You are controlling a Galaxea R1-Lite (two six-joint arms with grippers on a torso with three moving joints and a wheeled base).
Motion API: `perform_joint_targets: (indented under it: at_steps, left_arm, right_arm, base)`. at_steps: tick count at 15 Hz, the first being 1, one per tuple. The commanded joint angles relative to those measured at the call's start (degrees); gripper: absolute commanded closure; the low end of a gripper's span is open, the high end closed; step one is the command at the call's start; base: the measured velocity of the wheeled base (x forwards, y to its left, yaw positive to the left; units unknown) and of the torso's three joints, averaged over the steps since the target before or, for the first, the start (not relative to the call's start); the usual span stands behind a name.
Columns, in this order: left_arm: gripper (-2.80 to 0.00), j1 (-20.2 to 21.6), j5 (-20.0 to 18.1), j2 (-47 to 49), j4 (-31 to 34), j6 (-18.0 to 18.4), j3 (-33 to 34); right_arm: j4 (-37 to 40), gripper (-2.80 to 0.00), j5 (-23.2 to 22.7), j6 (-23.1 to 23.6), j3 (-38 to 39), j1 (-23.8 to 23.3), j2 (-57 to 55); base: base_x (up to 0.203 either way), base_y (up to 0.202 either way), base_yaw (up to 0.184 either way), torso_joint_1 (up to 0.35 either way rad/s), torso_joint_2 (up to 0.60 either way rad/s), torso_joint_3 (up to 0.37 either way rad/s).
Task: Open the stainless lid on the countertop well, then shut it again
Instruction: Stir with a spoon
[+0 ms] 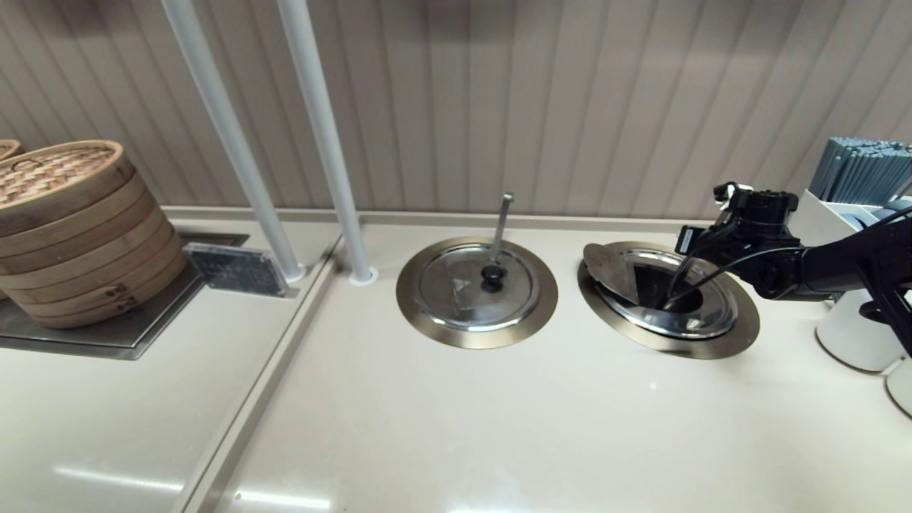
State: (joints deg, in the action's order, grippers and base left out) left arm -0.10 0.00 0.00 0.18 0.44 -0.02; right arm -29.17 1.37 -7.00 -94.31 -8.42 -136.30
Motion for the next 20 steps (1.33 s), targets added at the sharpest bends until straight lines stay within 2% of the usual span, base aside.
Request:
perform_joint_targets:
  at_steps: [1, 6, 9, 11, 13, 15, 20]
  left_arm:
    - [0.00, 0.01, 0.00, 0.00, 0.01, 0.00, 0.00]
    - [0.00, 0.01, 0.00, 0.00, -0.01, 0.00, -0.06]
    - [0.00, 0.01, 0.00, 0.00, -0.01, 0.00, -0.06]
    - [0.00, 0.01, 0.00, 0.00, 0.02, 0.00, -0.05]
    - [0.00, 0.01, 0.00, 0.00, 0.05, 0.00, -0.02]
    - [0.00, 0.01, 0.00, 0.00, 0.00, 0.00, 0.02]
    - [0.00, 0.01, 0.00, 0.00, 0.02, 0.00, -0.03]
  right_arm:
    - [-1.97, -2.80, 0.04, -0.12, 0.76, 0.26, 1.27]
    - [-2.24, -2.80, 0.48, -0.01, 1.25, 0.48, 1.28]
    - [-1.58, -2.80, 0.64, 4.38, 6.62, 1.07, 4.80]
    - [-0.38, -2.80, 0.75, 5.50, 9.82, 2.48, 7.83]
    - [4.94, -2.80, 4.11, 6.93, 11.72, 4.63, 10.45]
    - [5.79, -2.80, 6.63, 7.53, 12.40, 5.58, 11.21]
    - [5.75, -2.80, 6.54, 8.44, 12.69, 5.54, 11.62]
  base:
    - [0.000, 0.000, 0.000, 0.000, 0.00, 0.000]
    - [0.000, 0.000, 0.000, 0.000, 0.00, 0.000]
    - [0.000, 0.000, 0.000, 0.000, 0.00, 0.000]
    - [0.000, 0.000, 0.000, 0.000, 0.00, 0.000]
    - [0.000, 0.000, 0.000, 0.000, 0.00, 0.000]
    - [0.000, 0.000, 0.000, 0.000, 0.00, 0.000]
    - [0.000, 0.000, 0.000, 0.000, 0.00, 0.000]
